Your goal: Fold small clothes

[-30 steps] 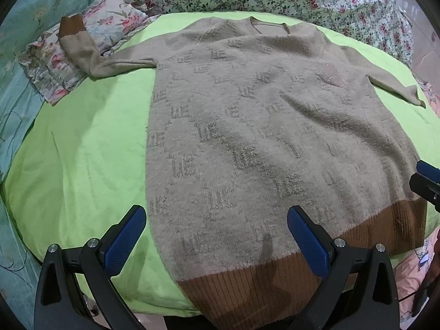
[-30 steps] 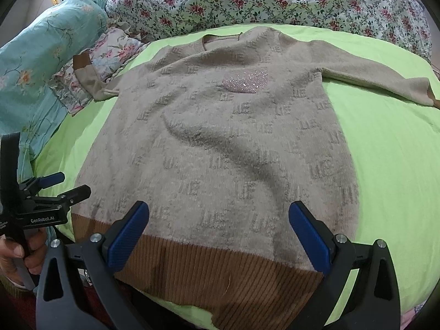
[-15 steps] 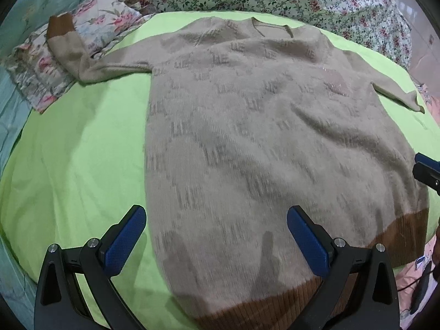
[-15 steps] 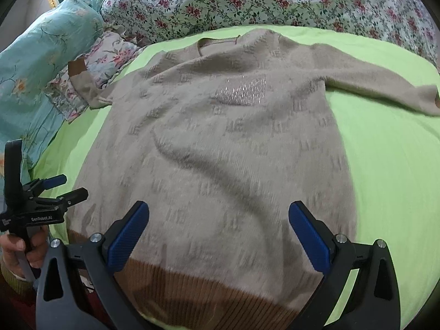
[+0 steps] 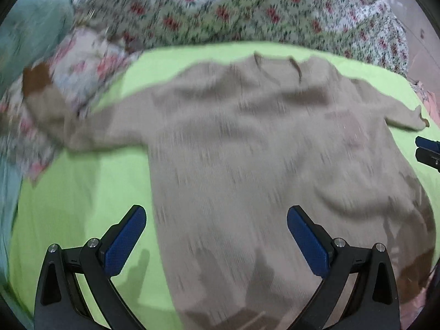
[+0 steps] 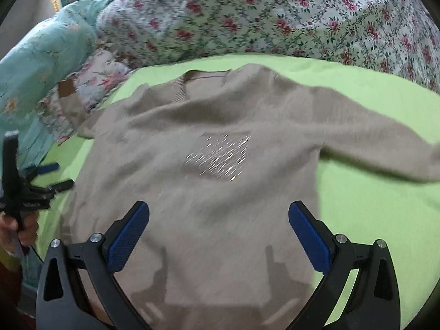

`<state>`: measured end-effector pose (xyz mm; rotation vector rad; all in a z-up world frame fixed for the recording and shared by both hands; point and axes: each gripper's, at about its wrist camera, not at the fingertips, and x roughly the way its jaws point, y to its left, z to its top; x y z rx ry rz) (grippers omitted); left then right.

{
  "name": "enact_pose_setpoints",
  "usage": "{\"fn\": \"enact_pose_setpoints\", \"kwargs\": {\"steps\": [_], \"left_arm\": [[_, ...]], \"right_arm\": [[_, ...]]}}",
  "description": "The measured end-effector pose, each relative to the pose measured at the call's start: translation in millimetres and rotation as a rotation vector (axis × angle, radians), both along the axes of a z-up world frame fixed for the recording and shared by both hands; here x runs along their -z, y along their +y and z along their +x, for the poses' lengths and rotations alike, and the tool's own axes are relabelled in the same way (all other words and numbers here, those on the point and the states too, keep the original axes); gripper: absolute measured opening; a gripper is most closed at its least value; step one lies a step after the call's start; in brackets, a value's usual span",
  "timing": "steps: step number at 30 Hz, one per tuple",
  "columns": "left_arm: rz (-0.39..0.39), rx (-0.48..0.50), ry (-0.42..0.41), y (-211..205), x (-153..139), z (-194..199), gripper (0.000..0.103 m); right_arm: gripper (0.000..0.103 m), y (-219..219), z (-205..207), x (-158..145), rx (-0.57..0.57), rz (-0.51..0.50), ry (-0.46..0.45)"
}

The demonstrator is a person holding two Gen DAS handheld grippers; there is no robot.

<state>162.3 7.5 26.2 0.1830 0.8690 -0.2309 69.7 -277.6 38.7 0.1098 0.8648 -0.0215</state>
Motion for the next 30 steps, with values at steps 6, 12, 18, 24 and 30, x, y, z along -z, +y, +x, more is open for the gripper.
{"fn": "enact_pose_setpoints", "kwargs": {"steps": [6,12,18,24,30], "left_arm": [[-0.044,0.159,-0.042,-3.0,-23.4,98.3,0.102],[0.015,0.248,-0.006,-21.0,-11.2,198.7,0.103],[0.013,0.330,0.089,-33.9,13.2,262.6,0.102],[0.024,0.404,0.183,-48.8,48.1,292.7,0.079],[-0.015,0.372,0.106,-33.3,47.0,286.4,0.009]], "right_arm": [[0.101,-40.8,64.1,-6.9,-0.018,-0.023,-0.006],[0.101,-69.1,134.8,-12.4,-0.062,-0.076,-0.028],[0.101,-82.0,206.3,0.8,-0.166,-0.163,-0.013],[0.092,-103.9,258.0,38.2,-0.199,-0.049,0.072],[0.008,-107.5,254.0,39.8,-0.113,-0.062,0.048]]}}
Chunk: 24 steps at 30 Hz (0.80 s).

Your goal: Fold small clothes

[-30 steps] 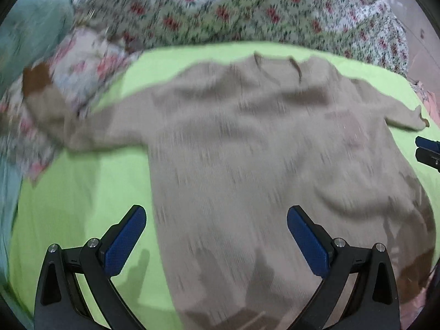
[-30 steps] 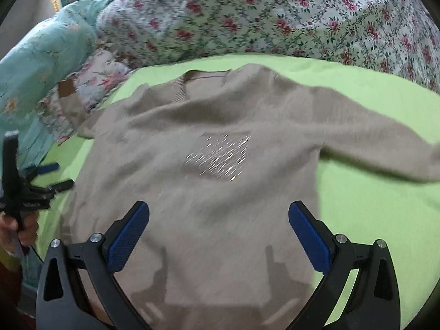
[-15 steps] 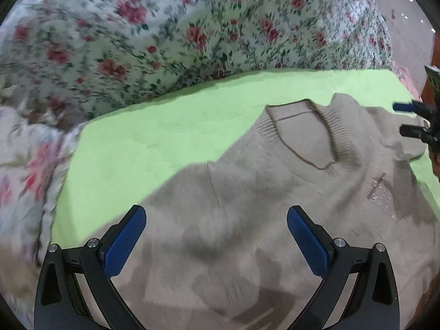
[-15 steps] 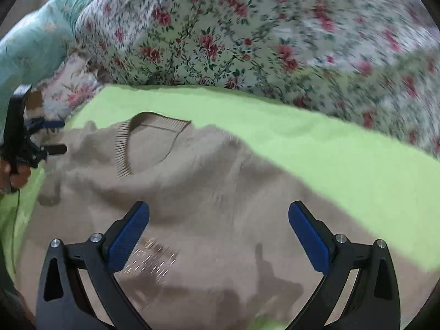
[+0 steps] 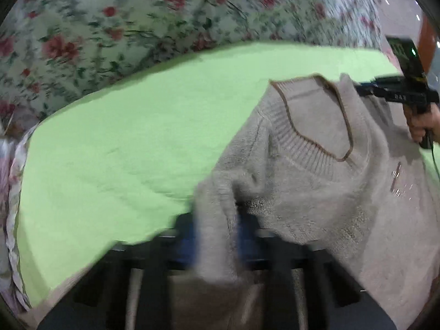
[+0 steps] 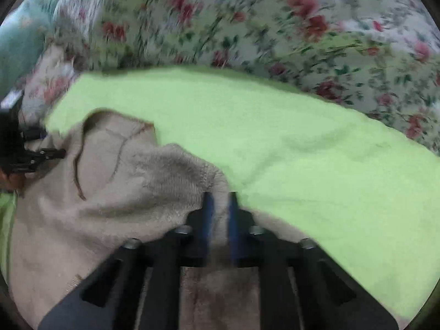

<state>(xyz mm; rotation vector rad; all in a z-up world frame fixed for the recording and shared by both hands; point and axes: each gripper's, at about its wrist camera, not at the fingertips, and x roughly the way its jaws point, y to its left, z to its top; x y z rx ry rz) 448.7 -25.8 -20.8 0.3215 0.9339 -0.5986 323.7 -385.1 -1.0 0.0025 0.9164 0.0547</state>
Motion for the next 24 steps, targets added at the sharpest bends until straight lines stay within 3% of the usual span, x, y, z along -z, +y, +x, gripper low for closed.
{"fn": "enact_pose_setpoints", "kwargs": {"steps": [6,11,14,15,16,18,20,24], "left_arm": [[-0.014,-0.208,-0.099,17.1,-22.8,13.9,0.007],[0.060,-0.335,-0.083,9.7,6.8,32.1,0.012],[0.023,-0.396,-0.074,17.0,2.4,37.3,0.028],[0.005,-0.418,-0.070,23.4,-2.1,37.7,0.038],[-0.018,-0.441,-0.070,31.0,-9.2,36.8,0.048],[-0.041,-0.471,-0.097,43.2,-22.6,29.7,0.053],[-0.060,-0.498,-0.121,55.4,-35.2,15.2,0.061],[-0.142,-0.507,-0.113,68.3,-50.9,-23.9,0.063]], "right_arm": [[0.007,-10.0,-15.3,-32.7,0.134,-0.046,-0.128],[0.007,-3.6,2.8,4.7,0.204,-0.167,-0.039],[0.013,-2.9,5.4,11.0,0.246,-0.174,-0.022],[0.025,-5.9,3.0,6.2,0.261,-0.141,-0.028],[0.029,-10.1,-1.7,-0.5,0.281,-0.099,-0.039],[0.042,-13.1,-10.5,-13.2,0.317,-0.073,-0.072],[0.045,-20.0,-35.9,-30.8,0.349,-0.056,-0.114],[0.046,-36.2,-104.2,-51.7,0.421,0.013,-0.156]]}}
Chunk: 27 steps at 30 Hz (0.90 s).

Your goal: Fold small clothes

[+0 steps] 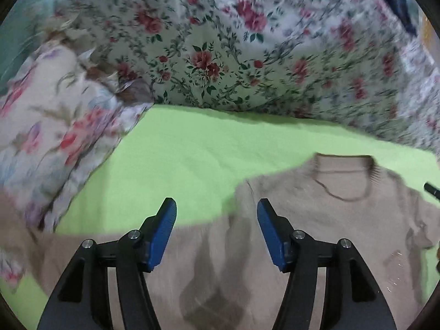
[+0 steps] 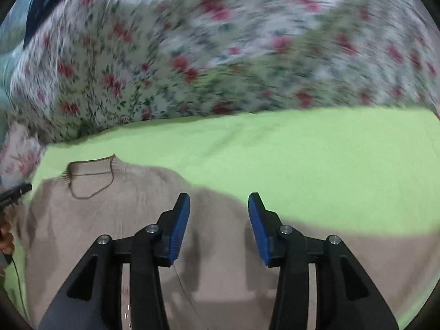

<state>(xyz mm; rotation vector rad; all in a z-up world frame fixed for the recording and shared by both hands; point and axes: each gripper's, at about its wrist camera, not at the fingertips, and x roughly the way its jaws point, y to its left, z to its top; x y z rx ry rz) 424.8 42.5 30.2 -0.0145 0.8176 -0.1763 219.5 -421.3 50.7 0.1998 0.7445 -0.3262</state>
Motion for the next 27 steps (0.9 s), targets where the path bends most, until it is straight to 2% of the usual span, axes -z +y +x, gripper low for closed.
{"fn": "enact_pose_setpoints", "kwargs": {"steps": [2,6,9,12,18,23,27], "left_arm": [[-0.036,0.020,0.001,-1.1,-3.8,-23.5,0.065],[-0.066,0.041,0.033,-10.9,0.1,-78.2,0.076],[-0.065,0.041,0.082,-18.3,13.0,-117.9,0.080],[-0.078,0.034,0.153,-25.1,30.1,-146.3,0.082],[-0.166,0.022,0.231,-25.7,48.6,-181.6,0.082],[-0.137,0.016,0.236,-32.5,52.5,-203.4,0.082],[-0.118,0.027,0.250,-37.6,56.7,-213.9,0.082]], "right_arm": [[0.048,-5.0,-39.2,-3.7,0.044,0.017,-0.011],[0.050,-22.1,-110.2,-2.9,0.147,0.042,-0.013],[0.051,-51.1,-172.4,-0.6,0.273,0.067,-0.036],[0.051,-84.2,-213.6,1.5,0.401,0.123,-0.061],[0.051,-145.4,-256.3,-4.6,0.569,0.205,-0.143],[0.051,-198.8,-274.1,0.7,0.708,0.307,-0.224],[0.051,-226.2,-270.4,10.9,0.731,0.352,-0.266]]}}
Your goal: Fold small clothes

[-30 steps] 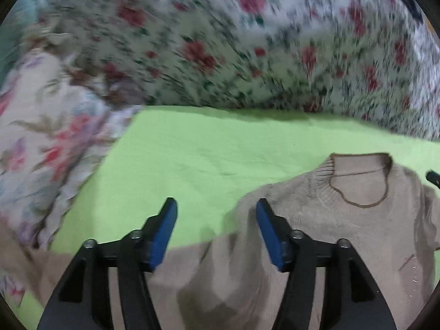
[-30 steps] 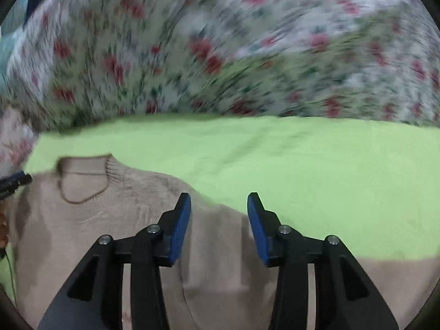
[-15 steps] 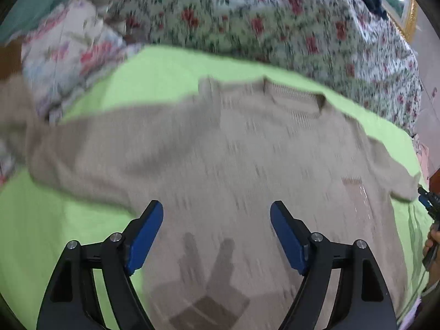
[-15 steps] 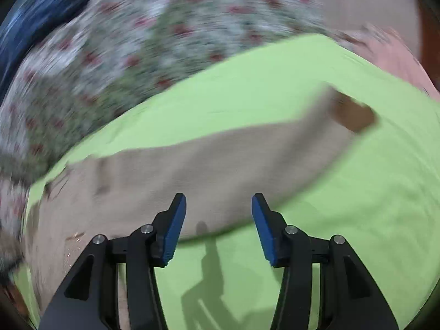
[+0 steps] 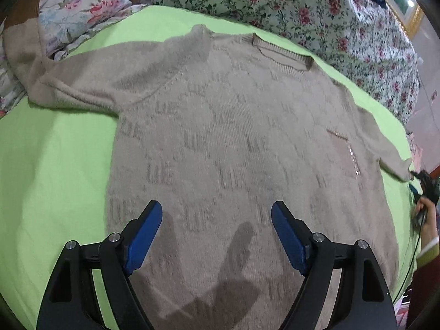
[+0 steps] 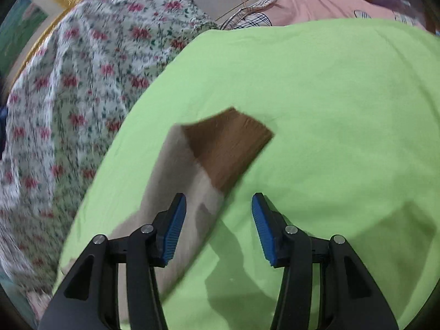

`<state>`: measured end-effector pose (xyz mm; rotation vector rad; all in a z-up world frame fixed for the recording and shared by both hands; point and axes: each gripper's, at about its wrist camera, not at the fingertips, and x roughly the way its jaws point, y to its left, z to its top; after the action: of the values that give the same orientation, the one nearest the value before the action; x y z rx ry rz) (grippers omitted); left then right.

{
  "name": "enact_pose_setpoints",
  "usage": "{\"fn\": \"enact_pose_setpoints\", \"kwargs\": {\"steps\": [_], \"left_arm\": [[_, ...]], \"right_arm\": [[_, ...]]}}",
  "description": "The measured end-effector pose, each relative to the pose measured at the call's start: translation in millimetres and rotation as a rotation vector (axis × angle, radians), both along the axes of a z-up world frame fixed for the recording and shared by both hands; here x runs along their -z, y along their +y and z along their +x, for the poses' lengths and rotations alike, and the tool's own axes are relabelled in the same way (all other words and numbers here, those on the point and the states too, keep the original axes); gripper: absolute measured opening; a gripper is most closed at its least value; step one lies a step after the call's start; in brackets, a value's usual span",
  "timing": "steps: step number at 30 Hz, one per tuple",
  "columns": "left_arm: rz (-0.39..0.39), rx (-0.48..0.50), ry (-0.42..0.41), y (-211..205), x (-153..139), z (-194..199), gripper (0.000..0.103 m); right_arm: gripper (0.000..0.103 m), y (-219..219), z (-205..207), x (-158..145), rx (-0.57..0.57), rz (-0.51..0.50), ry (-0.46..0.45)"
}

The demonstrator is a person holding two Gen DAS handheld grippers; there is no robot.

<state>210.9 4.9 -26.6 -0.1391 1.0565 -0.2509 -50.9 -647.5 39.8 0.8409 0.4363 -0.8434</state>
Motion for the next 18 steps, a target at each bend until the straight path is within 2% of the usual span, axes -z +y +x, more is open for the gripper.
{"fn": "enact_pose_setpoints", "kwargs": {"steps": [1,2,3,5,7,9,12,15,18], "left_arm": [[0.003,0.007,0.008,-2.3,1.9,-2.0,0.082],[0.006,0.011,0.013,-4.0,3.7,-3.6,0.082],[0.011,0.015,0.015,-5.8,5.0,-4.4,0.082],[0.029,0.022,0.012,-10.5,6.6,-7.0,0.082],[0.033,0.025,0.006,-13.1,6.1,-8.8,0.082],[0.015,0.033,0.008,-14.4,5.1,-10.3,0.082],[0.014,0.039,-0.001,-14.2,1.1,-13.3,0.082],[0.008,0.036,-0.005,-8.0,-0.5,-18.3,0.082],[-0.014,0.026,0.002,3.1,0.4,-24.9,0.082]], "right_arm": [[0.050,-6.0,3.5,0.5,0.001,-0.014,-0.005],[0.037,-8.7,5.7,0.4,0.003,-0.023,-0.002],[0.008,-10.9,9.0,0.5,0.005,-0.024,0.008],[0.007,-7.7,15.0,-1.0,-0.022,-0.011,0.001],[0.007,13.8,26.5,-14.5,-0.090,-0.082,-0.001],[0.007,53.1,44.4,-33.9,-0.204,-0.170,0.007],[0.007,114.7,72.5,-51.9,-0.384,-0.221,-0.014],[0.007,172.7,106.4,-53.8,-0.552,-0.190,-0.033],[0.007,234.2,144.1,-40.9,-0.713,-0.098,-0.074]]}}
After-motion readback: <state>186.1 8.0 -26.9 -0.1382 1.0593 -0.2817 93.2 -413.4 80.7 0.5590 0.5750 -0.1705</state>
